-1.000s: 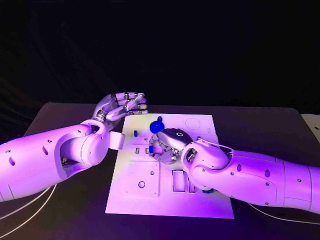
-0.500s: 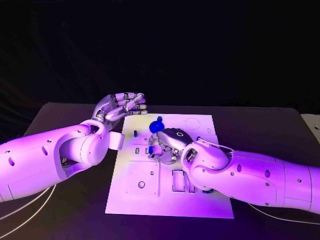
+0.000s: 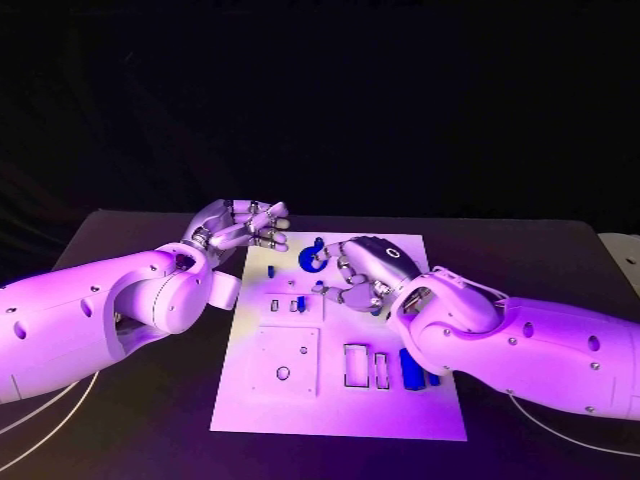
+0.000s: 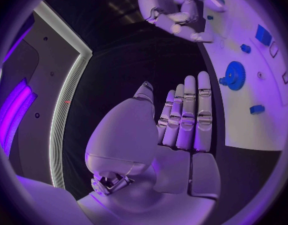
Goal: Assemble the parts on the task board
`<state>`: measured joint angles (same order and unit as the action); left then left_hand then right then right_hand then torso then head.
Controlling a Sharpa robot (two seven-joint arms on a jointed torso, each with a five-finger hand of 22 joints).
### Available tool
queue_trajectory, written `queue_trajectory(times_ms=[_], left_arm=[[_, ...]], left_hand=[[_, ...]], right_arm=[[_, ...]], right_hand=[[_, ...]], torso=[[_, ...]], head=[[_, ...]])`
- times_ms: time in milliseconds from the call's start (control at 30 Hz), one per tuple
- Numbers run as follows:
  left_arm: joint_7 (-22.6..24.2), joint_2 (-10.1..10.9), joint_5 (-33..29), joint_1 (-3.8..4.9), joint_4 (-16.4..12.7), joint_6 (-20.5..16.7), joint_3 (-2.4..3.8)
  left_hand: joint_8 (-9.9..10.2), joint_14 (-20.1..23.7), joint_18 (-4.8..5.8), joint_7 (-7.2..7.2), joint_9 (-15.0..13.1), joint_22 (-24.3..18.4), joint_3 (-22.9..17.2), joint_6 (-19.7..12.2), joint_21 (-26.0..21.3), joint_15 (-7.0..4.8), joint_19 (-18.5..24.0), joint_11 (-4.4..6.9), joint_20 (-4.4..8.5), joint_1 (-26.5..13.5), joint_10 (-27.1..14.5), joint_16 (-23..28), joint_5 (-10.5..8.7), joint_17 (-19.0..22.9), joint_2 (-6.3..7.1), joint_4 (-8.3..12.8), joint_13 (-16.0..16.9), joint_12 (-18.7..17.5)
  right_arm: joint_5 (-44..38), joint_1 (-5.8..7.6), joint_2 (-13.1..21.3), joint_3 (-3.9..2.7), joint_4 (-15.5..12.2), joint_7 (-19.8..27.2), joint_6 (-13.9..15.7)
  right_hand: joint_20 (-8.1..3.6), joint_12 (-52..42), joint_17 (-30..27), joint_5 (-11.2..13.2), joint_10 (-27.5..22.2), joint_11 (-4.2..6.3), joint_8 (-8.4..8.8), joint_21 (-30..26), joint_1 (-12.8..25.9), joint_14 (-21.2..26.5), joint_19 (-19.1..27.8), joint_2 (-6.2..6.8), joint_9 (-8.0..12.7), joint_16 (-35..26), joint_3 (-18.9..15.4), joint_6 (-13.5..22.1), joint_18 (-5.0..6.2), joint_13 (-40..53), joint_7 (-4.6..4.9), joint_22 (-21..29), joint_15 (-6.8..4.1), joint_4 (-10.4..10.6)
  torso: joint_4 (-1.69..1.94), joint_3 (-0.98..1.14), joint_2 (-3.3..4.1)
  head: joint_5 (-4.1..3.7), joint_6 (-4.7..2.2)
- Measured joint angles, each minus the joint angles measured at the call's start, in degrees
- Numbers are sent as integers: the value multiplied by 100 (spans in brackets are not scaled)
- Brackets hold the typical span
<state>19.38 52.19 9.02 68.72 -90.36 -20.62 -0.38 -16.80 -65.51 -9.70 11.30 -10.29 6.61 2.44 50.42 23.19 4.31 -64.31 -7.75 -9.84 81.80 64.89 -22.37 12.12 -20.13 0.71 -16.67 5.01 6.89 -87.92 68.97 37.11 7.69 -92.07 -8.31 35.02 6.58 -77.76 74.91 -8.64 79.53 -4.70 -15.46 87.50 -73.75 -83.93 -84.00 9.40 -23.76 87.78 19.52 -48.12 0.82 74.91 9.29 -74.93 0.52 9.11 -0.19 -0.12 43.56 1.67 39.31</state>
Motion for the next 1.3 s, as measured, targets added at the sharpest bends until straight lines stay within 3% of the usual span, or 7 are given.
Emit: queue_trajectory(times_ms=[167, 300, 400, 567, 833, 1100, 1300], left_arm=[[-670, 23, 679, 30, 113, 307, -4], [-1259, 11, 1366, 159, 200, 646, -1], [-1813, -43, 1978, 268, 262, 1014, 3], [-2734, -182, 2938, 435, 361, 1710, 1], [-3804, -453, 3918, 613, 512, 2554, -9], [-4395, -845, 4571, 799, 831, 3208, -140], [-4594, -1094, 4934, 862, 1057, 3577, -247]], left_hand=[[-180, -1189, -2, -211, -169, 403, 222, 295, 795, -346, -833, 266, 368, -340, 648, -989, 0, -808, -99, 35, 262, 335], [-498, -1731, -1, -383, -511, 1945, 552, 218, 2504, -521, -1041, 400, 575, -789, 810, -4075, 0, -3848, -336, -20, 1102, 1327], [-1082, -1695, 47, -335, -989, 2965, 962, -322, 3583, -509, -676, 402, 520, -1064, 52, -4945, -33, -4697, -594, 31, 2232, 2721], [-1519, -1743, 47, -348, -1270, 3222, 1188, -499, 3918, -499, -506, 435, 525, -991, -315, -5241, -116, -5048, -783, -21, 2674, 3352], [-1866, -1847, 266, -385, -1446, 4688, 1387, -684, 4866, -536, -1366, 455, 623, -680, -418, -6251, -89, -5482, -1047, -16, 2880, 3776], [-2030, -1846, 395, -334, -1526, 5449, 1693, -895, 5286, -535, -1624, 437, 578, -869, -562, -6537, -89, -5482, -1256, -12, 3052, 4104], [-2517, -1853, 537, -478, -1790, 6436, 2042, -750, 5836, -605, -1884, 589, 654, -854, 238, -6643, -89, -5482, -1396, -9, 4683, 5756]], right_arm=[[780, 332, 571, -20, -267, 566, 140], [1402, 501, 963, -21, -393, 842, 143], [1871, 588, 1185, -26, -405, 963, 117], [2811, 661, 1427, -31, -346, 1125, 36], [3571, 686, 1539, -31, -248, 1248, -78], [3724, 691, 1562, -31, -173, 1261, -159], [3731, 692, 1584, -31, -131, 1248, -197]], right_hand=[[0, 0, 0, -23, 6, 5, -93, -20, -3, 0, 0, -3, -26, -20, 50, -107, 0, 0, -26, 1, 0, 36], [0, 0, 0, -23, 21, 21, -159, -20, -3, 0, 0, -3, -39, -20, 73, -133, 0, 0, -38, 1, 0, 60], [0, 0, -1, -23, 21, 21, -159, -20, 0, 0, 0, -5, -39, -20, 73, -133, 0, 0, -38, 1, 0, 60], [0, 0, 4, -213, 21, 21, -159, -20, 8, -22, 0, -13, -46, -20, 89, -133, 0, 0, -38, 2, -22, 76], [0, 0, 4, -213, 21, 20, -182, -20, 8, -22, 0, -13, -46, -20, 89, -133, 0, 0, -38, 2, -22, 76], [0, 0, 3, -213, 21, 20, -182, -20, 8, -22, 0, -13, -45, -20, 89, -133, 0, -1, -38, 3, -22, 76], [0, 0, 3, -246, 21, 20, -182, -20, 8, -22, 0, -13, -45, -20, 89, -133, 0, 1, -38, 3, -22, 76]], torso=[[-5, -6, -86], [-27, 5, -174], [-40, 14, -231], [-55, 21, -305], [-59, 46, -363], [-65, 60, -370], [-65, 60, -370]], head=[[44, 27], [101, 66], [140, 105], [209, 177], [298, 248], [325, 295], [318, 326]])
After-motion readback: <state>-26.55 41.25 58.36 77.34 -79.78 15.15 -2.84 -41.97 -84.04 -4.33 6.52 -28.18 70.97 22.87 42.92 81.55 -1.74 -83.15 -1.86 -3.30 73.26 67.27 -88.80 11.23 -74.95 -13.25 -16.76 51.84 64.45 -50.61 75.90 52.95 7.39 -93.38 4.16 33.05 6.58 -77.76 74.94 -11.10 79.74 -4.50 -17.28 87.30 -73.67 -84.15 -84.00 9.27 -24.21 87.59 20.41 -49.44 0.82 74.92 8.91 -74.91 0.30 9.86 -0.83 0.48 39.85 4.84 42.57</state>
